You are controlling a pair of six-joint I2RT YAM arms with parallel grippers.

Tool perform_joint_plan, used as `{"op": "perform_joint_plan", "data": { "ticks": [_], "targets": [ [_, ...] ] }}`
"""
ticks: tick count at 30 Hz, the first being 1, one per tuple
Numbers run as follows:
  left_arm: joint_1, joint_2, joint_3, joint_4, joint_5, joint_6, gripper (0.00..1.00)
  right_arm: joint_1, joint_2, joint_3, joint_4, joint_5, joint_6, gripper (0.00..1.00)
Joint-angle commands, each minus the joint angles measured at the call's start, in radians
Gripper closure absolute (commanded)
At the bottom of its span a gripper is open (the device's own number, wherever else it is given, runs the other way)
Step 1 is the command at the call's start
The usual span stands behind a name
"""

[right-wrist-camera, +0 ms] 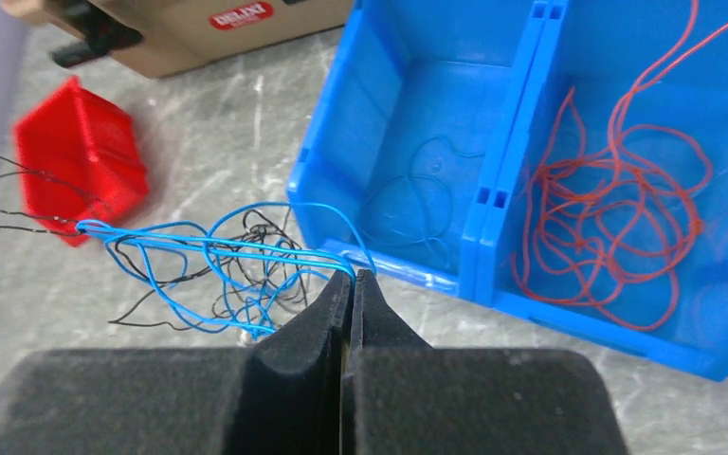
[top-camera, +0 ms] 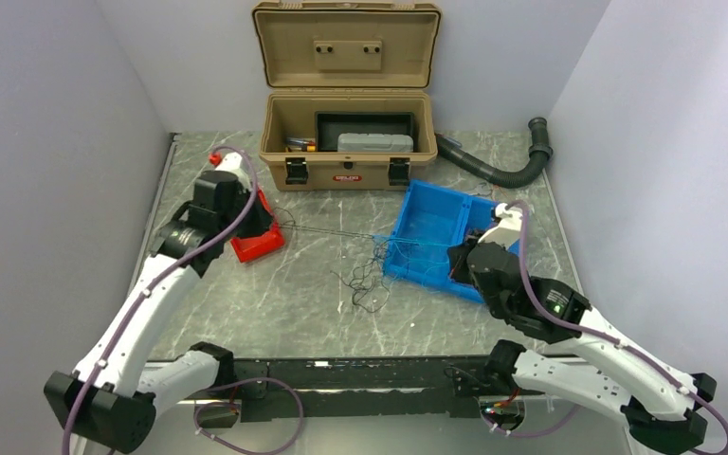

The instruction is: Untangle the cables

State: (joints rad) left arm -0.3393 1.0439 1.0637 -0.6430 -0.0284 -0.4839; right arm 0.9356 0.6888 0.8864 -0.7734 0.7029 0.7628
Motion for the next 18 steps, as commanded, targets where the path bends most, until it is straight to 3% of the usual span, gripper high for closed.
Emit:
{"op": "perform_joint_plan", "data": {
  "ticks": [1, 7, 13, 18],
  "targets": [
    [0.154, -0.113, 0.064, -0.094, -0.176, 0.074, 1.00, -0.019, -0.114, 0.041, -0.172, 0.212, 0.038, 1.00],
    [0.195, -0.159, 0.150, -0.174, -0.231, 0.111, 1.00, -0.020, -0.181, 0.006, -0.001, 0.071, -0.131, 1.00],
    [0.195, -0.208, 0.133, -0.092, -0.082, 0.132, 1.00, -0.017, -0.099, -0.021, 0.213, -0.385, -0.340, 1.00],
    [0.197, -0.188, 0.191, -0.181, -0.233, 0.149, 1.00, -0.017, -0.058, 0.003, 0.217, -0.382, -0.346, 1.00]
  ]
}}
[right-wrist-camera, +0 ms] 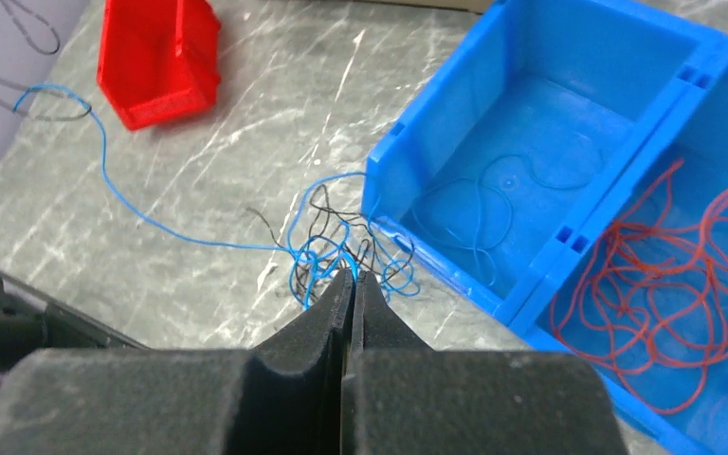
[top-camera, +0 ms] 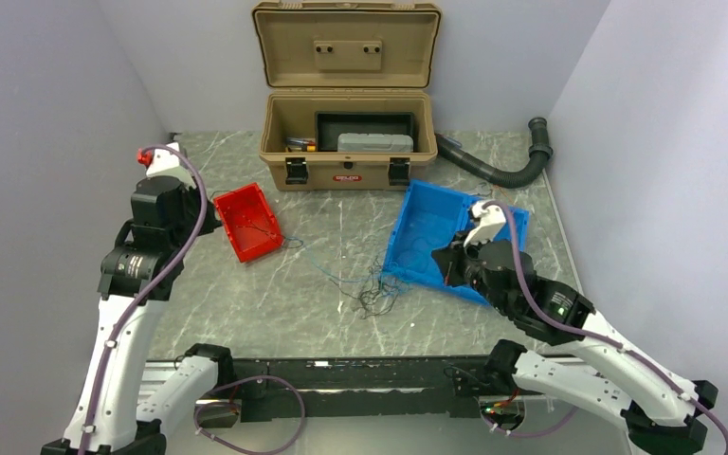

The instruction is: Untangle the cables

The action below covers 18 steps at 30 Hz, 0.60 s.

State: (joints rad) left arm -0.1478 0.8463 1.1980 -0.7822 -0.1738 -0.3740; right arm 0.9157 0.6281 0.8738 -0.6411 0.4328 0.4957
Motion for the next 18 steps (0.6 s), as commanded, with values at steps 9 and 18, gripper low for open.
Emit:
{"op": "perform_joint_plan", "data": {
  "ticks": [9, 18],
  "targets": [
    [0.005, -0.095, -0.063, 0.206, 0.455, 0.123, 1.00, 0.006, 0.239, 0.036, 0.202, -0.659, -0.233, 0.46],
    [0.005, -0.112, -0.064, 0.211, 0.587, 0.175, 1.00, 0.030, 0.422, -0.052, 0.635, -0.734, -0.268, 0.25]
  ]
}}
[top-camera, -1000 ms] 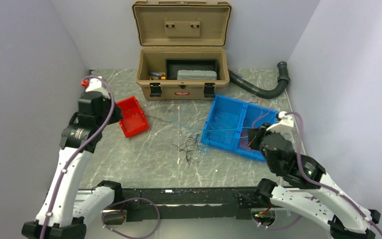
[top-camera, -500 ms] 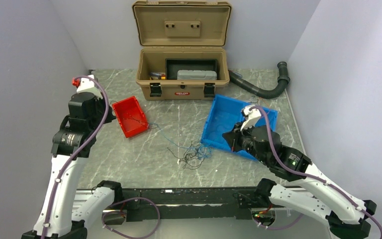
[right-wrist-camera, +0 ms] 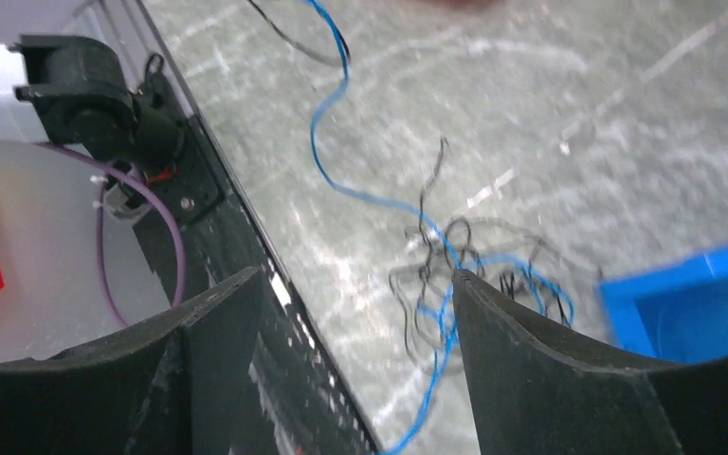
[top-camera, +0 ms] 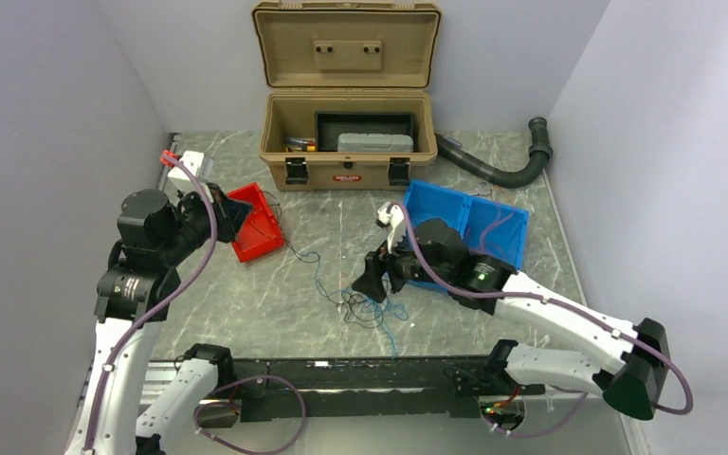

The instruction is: Untangle the cables

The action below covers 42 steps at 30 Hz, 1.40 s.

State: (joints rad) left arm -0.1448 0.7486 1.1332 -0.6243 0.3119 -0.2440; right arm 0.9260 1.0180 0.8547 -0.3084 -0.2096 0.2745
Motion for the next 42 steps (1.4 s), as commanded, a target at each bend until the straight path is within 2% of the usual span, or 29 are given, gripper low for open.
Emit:
{"op": "perform_joint_plan", "data": {
  "ticks": [1, 4, 10, 18, 21, 23, 25, 26, 30, 33, 35, 39, 42],
  "targets": [
    [0.002, -0.017, 0.002, 0.050, 0.098, 0.046, 1.00, 0.033, 0.039, -0.064, 0.351, -0.089, -0.062, 0.25],
    [0.003, -0.022, 0.007, 0.036, 0.092, 0.052, 1.00, 0.059, 0.082, -0.121, 0.530, -0.061, -0.095, 0.24],
    [0.002, -0.014, 0.025, 0.002, 0.084, 0.046, 1.00, 0.118, 0.243, -0.109, 0.675, -0.028, -0.139, 0.25],
    [0.002, -0.010, 0.044, -0.023, 0.065, 0.051, 1.00, 0.167, 0.411, -0.050, 0.735, 0.024, -0.146, 0.35],
    [0.002, -0.017, 0.046, -0.021, 0.057, 0.047, 1.00, 0.169, 0.428, -0.072, 0.773, 0.064, -0.108, 0.52],
    [0.002, -0.023, 0.048, -0.023, 0.042, 0.045, 1.00, 0.169, 0.425, -0.092, 0.784, 0.091, -0.083, 0.73],
    [0.002, -0.026, 0.054, -0.032, 0.014, 0.045, 1.00, 0.168, 0.411, -0.110, 0.771, 0.132, -0.043, 0.97],
    [0.002, -0.028, 0.058, -0.040, -0.010, 0.043, 1.00, 0.167, 0.396, -0.123, 0.755, 0.166, -0.026, 1.00],
    [0.002, -0.023, 0.096, -0.121, -0.260, 0.035, 1.00, 0.162, 0.291, -0.206, 0.699, 0.291, 0.024, 1.00],
    [0.003, -0.023, 0.113, -0.174, -0.469, 0.018, 1.00, 0.149, 0.182, -0.263, 0.607, 0.387, 0.071, 1.00],
    [0.002, -0.031, 0.111, -0.186, -0.556, 0.008, 1.00, 0.133, 0.104, -0.295, 0.521, 0.488, 0.113, 1.00],
    [0.002, -0.052, 0.074, -0.172, -0.608, -0.007, 1.00, 0.087, -0.066, -0.340, 0.339, 0.628, 0.214, 1.00],
    [0.002, -0.041, 0.053, -0.160, -0.565, -0.018, 1.00, 0.058, -0.179, -0.375, 0.279, 0.624, 0.226, 1.00]
  ]
}}
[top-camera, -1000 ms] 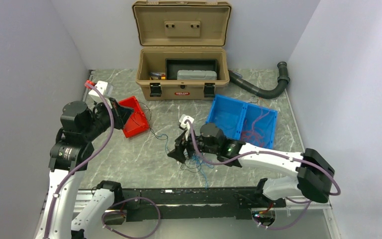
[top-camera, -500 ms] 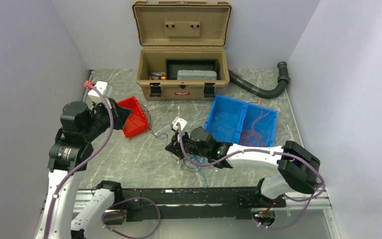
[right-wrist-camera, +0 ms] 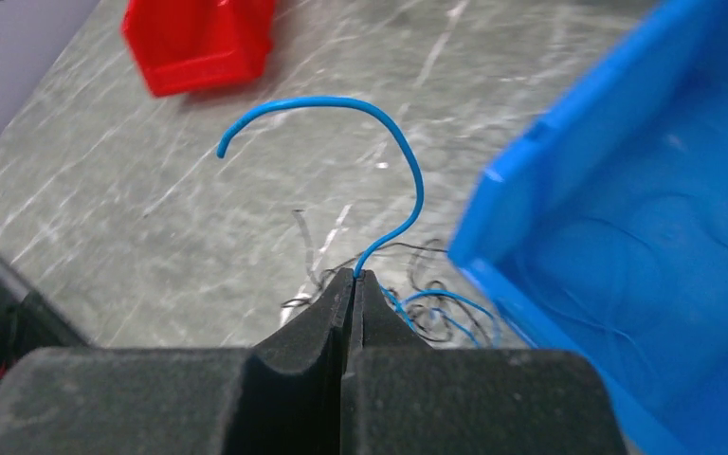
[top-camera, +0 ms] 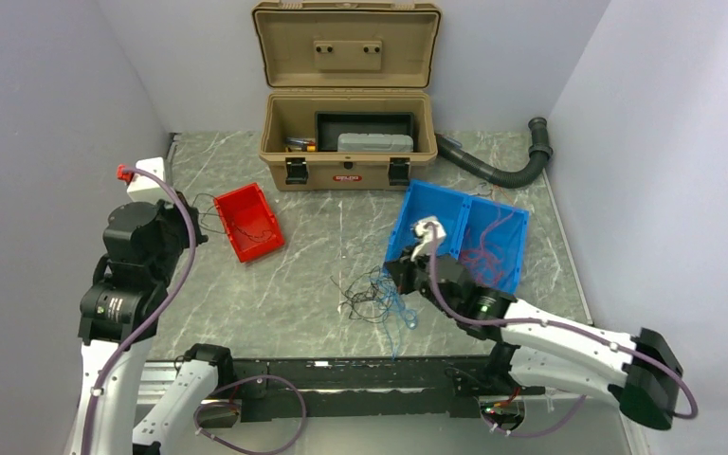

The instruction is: Untangle the cables

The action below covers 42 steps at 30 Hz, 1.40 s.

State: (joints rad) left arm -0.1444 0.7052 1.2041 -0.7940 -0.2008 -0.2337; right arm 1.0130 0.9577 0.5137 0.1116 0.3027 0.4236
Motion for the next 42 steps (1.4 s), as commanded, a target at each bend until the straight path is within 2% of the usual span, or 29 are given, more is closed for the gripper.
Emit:
{"op": "perform_joint_plan", "data": {
  "ticks": [1, 4, 10, 18, 22, 29, 34, 42],
  "targets": [
    [0.002, 0.011, -0.021, 0.009, -0.040, -0.033, 1.00, -0.034, -0.147, -0.042, -0.151, 0.108, 0.075, 1.00],
    [0.002, 0.042, -0.024, 0.007, -0.020, -0.048, 1.00, -0.040, -0.204, -0.053, -0.155, 0.078, 0.056, 1.00],
    [0.002, 0.093, -0.013, 0.002, 0.006, -0.071, 1.00, -0.040, -0.199, -0.040, -0.173, 0.034, 0.033, 1.00],
    [0.002, 0.215, -0.004, 0.025, 0.096, -0.099, 1.00, -0.040, -0.180, -0.044, -0.071, -0.274, -0.076, 1.00],
    [0.002, 0.297, 0.033, 0.059, 0.068, -0.070, 1.00, -0.040, -0.148, -0.034, -0.064, -0.329, -0.083, 1.00],
    [0.025, 0.500, 0.188, -0.005, -0.077, -0.034, 1.00, -0.039, -0.166, -0.037, -0.045, -0.349, -0.103, 1.00],
    [0.078, 0.618, 0.201, 0.027, 0.037, -0.013, 1.00, -0.041, -0.169, -0.015, -0.070, -0.345, -0.136, 1.00],
    [0.143, 0.843, 0.315, -0.047, 0.044, 0.046, 1.00, -0.041, -0.186, 0.005, -0.095, -0.354, -0.166, 1.00]
  ]
}}
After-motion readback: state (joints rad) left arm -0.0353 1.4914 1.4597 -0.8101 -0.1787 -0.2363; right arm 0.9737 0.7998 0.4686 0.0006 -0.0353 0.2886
